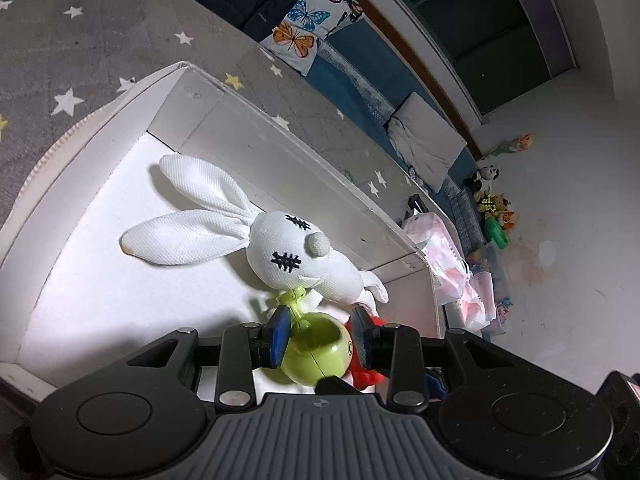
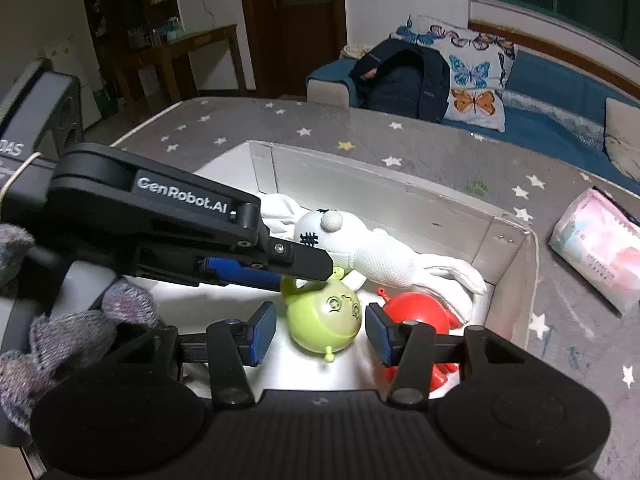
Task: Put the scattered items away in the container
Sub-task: 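Lower the green toy into the box and open the right gripper, then move the right gripper to the tan peanut toy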
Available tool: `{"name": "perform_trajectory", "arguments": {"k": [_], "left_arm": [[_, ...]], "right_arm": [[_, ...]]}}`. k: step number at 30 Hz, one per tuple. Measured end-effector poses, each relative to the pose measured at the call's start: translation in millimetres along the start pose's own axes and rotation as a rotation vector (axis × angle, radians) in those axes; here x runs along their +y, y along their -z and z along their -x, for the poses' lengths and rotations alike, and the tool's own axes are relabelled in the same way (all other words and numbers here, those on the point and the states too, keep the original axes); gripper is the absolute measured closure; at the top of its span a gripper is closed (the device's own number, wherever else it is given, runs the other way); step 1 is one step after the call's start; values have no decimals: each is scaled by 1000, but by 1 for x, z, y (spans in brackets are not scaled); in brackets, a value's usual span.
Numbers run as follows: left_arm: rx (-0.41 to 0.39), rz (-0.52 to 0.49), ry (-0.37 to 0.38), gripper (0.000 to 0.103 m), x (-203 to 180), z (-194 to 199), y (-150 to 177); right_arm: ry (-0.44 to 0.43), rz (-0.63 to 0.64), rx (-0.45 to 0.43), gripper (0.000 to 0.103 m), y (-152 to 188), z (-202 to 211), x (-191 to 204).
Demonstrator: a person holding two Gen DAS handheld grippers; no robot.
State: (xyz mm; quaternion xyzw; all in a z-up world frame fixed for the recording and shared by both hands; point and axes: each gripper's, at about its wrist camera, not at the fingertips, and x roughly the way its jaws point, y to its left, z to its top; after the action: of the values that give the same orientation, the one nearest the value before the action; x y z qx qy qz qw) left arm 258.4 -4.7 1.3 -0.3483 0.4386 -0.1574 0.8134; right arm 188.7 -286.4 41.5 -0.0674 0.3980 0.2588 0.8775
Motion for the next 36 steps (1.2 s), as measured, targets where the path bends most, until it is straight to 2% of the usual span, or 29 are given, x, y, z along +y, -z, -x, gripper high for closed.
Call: {"name": "perform_trajectory", "arguments": {"k": [12, 16, 28, 32, 36], "left_arm": [[-66, -53, 24, 67, -19, 36, 17], [-89, -84, 43, 67, -25, 53, 31], [-98, -116, 84, 67, -24, 88, 80], [-79, -136, 74, 67, -22, 87, 98], [-41, -111, 58, 67, -15, 77, 108]], "right_arm": [[15, 6, -148, 52, 29, 61, 16], [10, 8, -176, 44, 44, 76, 24], [34, -36, -159, 43, 100, 82, 33], [51, -54, -146, 43, 114, 77, 33], [70, -75, -142, 43, 122, 75, 30]]}}
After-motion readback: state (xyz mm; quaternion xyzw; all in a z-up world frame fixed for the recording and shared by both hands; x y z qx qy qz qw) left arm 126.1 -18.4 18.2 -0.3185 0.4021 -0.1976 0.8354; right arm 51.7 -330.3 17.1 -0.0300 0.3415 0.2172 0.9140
